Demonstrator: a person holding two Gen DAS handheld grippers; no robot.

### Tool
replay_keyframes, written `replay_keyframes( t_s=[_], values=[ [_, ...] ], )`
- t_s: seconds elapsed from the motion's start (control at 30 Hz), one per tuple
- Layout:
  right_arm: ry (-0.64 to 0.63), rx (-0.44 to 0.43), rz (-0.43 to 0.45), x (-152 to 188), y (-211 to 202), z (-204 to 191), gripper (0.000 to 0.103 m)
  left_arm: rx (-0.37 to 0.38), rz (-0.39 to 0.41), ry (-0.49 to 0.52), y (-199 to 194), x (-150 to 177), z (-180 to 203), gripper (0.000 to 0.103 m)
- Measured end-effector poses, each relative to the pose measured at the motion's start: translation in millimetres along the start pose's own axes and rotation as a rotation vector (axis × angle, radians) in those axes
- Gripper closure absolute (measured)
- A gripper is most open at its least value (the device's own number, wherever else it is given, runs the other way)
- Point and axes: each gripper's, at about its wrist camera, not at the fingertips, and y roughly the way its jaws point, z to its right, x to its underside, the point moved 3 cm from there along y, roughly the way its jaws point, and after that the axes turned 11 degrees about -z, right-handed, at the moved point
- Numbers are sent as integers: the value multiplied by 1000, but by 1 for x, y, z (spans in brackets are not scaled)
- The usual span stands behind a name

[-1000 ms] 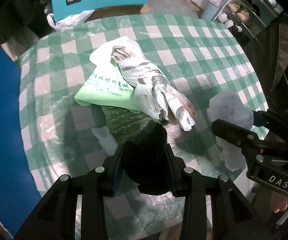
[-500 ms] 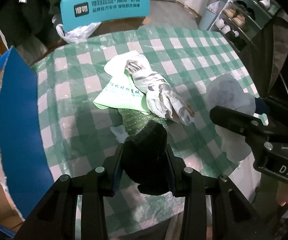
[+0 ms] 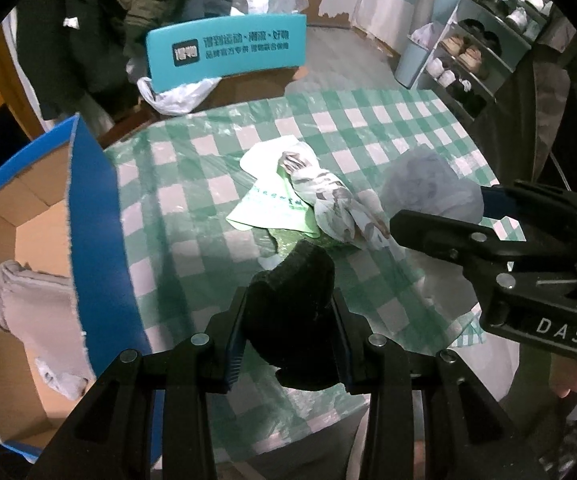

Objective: Organize soft objects
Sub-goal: 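Lift both held items and carry them toward the cardboard box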

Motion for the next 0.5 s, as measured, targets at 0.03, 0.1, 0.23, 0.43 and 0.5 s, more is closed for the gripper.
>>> replay_keyframes(
  t_s=[0.03, 0.1, 0.23, 0.43, 0.5],
  values=[
    [-6, -2, 3, -1, -1, -3, 52, 2, 4, -3, -3, 1, -3, 65],
    [-15, -5, 9, -3, -4, -8, 52, 1, 13, -10, -8, 3, -8, 65],
    [-34, -11, 23, -8, -10, -21, 52, -4, 32, -26, -17, 6, -16, 65],
    [-55, -15, 38, -17, -15, -37, 52, -2, 52, -42, -28, 10, -28, 65],
    [-61, -16, 42, -19, -16, -41, 52, -3, 61, -46, -33, 11, -32, 65]
  ],
)
